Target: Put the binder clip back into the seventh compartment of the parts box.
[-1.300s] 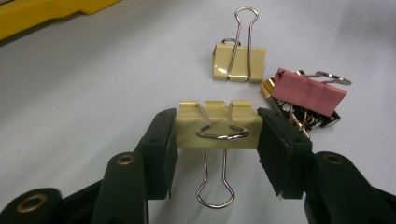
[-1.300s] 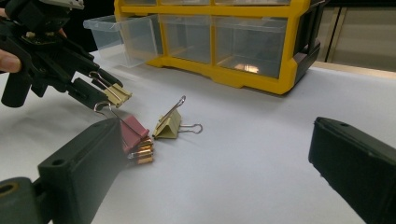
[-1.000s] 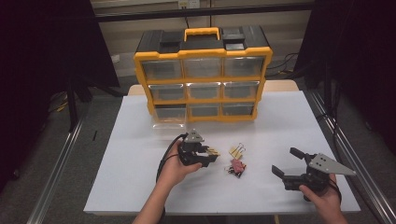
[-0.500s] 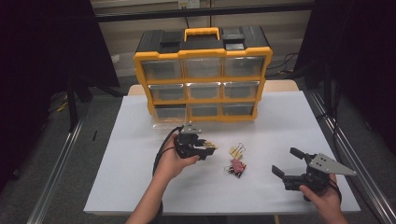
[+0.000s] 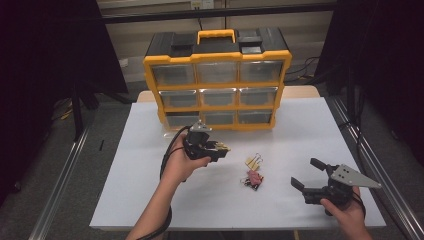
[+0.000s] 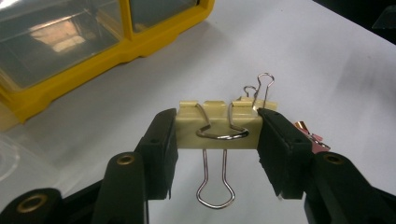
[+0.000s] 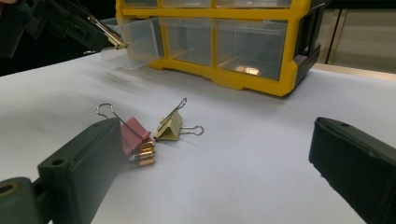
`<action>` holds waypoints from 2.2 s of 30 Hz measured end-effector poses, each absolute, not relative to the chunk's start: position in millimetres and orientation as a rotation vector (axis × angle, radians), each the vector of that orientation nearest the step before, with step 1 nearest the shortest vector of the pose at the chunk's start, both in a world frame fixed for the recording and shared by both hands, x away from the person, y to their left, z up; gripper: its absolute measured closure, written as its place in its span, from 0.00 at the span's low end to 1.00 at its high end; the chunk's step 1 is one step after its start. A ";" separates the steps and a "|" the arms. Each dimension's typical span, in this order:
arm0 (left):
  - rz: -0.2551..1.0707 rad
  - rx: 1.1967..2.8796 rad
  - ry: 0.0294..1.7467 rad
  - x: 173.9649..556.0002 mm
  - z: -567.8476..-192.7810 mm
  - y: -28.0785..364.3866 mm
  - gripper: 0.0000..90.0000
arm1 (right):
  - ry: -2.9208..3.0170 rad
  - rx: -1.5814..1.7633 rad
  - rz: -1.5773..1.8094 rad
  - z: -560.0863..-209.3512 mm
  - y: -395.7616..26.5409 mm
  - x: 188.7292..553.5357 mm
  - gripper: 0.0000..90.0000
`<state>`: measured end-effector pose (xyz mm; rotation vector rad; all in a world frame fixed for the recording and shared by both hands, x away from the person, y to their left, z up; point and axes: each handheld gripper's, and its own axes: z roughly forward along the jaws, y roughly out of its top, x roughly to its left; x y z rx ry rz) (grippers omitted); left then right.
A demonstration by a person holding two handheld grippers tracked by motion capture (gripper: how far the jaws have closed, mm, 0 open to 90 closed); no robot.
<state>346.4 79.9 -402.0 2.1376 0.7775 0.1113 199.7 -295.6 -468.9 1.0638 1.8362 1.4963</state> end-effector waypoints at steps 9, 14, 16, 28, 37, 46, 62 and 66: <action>0.140 2.127 0.801 354.9 -386.5 82.8 0.56 | 1.833 1.062 1.498 -469.0 -296.0 199.8 0.03; 0.150 2.128 0.804 358.5 -377.7 83.9 0.56 | 1.829 1.070 1.502 -468.8 -295.4 199.7 0.03; 0.155 2.129 0.806 360.1 -373.9 84.6 0.56 | 1.838 1.068 1.498 -468.8 -295.9 199.6 0.03; 0.178 2.093 0.842 369.4 -357.6 91.1 0.56 | 1.831 1.070 1.502 -468.7 -295.9 199.6 0.03; 0.213 2.116 0.854 377.4 -345.6 98.5 0.56 | 1.834 1.071 1.505 -468.8 -295.8 199.7 0.03; 0.226 2.093 0.884 384.3 -339.4 105.4 0.56 | 1.833 1.071 1.505 -468.8 -295.8 199.7 0.03; 0.250 2.060 0.963 396.7 -327.0 119.3 0.56 | 1.831 1.070 1.502 -468.8 -296.0 200.0 0.03; 0.264 2.057 0.985 399.0 -326.0 122.9 0.56 | 1.829 1.067 1.501 -468.7 -296.2 200.1 0.03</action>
